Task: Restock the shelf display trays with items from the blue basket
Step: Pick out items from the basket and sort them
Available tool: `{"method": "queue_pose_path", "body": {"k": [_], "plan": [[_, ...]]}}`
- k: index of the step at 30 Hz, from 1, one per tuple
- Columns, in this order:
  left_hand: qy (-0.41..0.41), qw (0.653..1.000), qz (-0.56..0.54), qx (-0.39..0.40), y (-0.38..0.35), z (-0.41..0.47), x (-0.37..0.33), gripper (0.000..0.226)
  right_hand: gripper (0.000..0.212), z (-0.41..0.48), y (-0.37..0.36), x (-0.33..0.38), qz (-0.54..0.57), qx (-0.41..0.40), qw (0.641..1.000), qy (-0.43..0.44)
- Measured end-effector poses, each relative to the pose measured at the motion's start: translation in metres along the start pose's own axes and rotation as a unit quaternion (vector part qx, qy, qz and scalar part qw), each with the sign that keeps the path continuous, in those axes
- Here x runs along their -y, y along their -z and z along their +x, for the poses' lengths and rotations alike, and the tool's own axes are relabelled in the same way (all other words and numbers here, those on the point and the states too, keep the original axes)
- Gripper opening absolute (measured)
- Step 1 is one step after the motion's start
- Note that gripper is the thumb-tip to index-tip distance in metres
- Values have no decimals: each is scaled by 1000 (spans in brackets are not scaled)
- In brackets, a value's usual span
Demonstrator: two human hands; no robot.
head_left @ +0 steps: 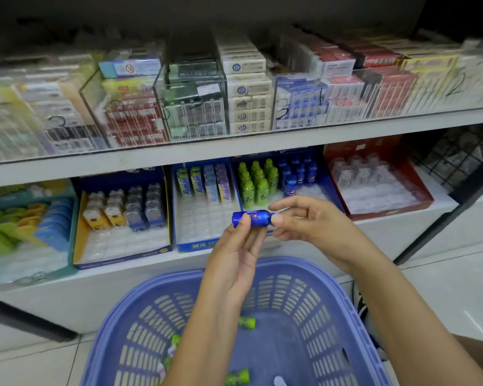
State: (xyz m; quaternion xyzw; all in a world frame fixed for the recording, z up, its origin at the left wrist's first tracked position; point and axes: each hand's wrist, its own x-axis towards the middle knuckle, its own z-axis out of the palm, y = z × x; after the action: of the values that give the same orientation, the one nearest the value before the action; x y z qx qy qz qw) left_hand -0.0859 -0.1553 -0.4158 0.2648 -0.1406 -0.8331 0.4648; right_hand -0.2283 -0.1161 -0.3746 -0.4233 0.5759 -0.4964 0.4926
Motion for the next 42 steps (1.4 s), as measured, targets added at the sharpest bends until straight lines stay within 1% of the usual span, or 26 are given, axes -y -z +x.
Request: {"method": "queue_pose_path", "body": {"k": [2,5,8,10,11,12,14,16,18,20,21,22,23,25,26,27,28,29,30,31,34,36,38,40,42], "plan": [[8,1000,-6,-3,-4,-1,7,21,16,0,-5,-3,29,-57,998,21],[20,1000,16,4,-6,0,13,26,10,3,-6,-7,39,-106,993,34],[39,997,61,8,-5,2,9,25,8,5,7,-5,0,-118,992,52],[43,992,119,25,-4,5,5,26,14,6,16,-3,-17,-103,993,60],[35,988,146,41,-4,6,4,25,16,7,20,-3,-5,-99,993,58],[18,984,171,55,-4,7,4,25,18,8,22,-2,20,-99,994,52],[-47,970,232,62,-7,9,8,29,29,9,22,-1,78,-106,991,23],[-128,939,316,49,-9,9,12,35,38,11,19,0,94,-110,990,-4],[-183,911,366,61,-14,12,18,40,34,15,24,1,90,-112,990,-13],[-201,891,401,72,-13,12,20,46,23,17,26,3,90,-109,990,-10],[-209,871,437,76,-10,12,22,50,21,18,29,5,88,-113,990,0],[-221,834,499,77,-6,13,24,54,21,21,35,6,77,-128,989,17],[-239,773,582,79,-2,15,26,56,22,26,42,7,42,-155,986,38],[-267,622,730,100,8,18,32,58,21,40,61,7,-110,-225,965,74],[-260,567,773,112,12,18,36,60,21,48,69,7,-190,-244,947,84],[-247,528,804,119,15,19,39,63,22,58,76,7,-256,-249,930,88],[-238,496,826,120,18,18,42,65,23,67,82,6,-310,-245,915,89],[-236,472,841,119,20,18,45,67,25,76,86,5,-356,-236,900,86],[-237,459,849,116,21,17,46,69,26,83,88,3,-389,-223,890,82],[-238,454,851,113,22,18,47,69,28,90,90,2,-408,-206,886,79],[-240,448,854,113,22,19,47,69,31,102,91,2,-429,-157,886,77],[-236,441,858,117,23,20,47,68,32,107,93,1,-456,-128,878,70],[-233,441,859,119,25,20,47,68,35,110,93,1,-487,-104,865,58],[-234,440,858,122,27,22,48,69,37,112,91,-1,-498,-100,860,49],[-235,446,854,128,27,23,48,70,38,112,90,-3,-499,-110,858,47]]}}
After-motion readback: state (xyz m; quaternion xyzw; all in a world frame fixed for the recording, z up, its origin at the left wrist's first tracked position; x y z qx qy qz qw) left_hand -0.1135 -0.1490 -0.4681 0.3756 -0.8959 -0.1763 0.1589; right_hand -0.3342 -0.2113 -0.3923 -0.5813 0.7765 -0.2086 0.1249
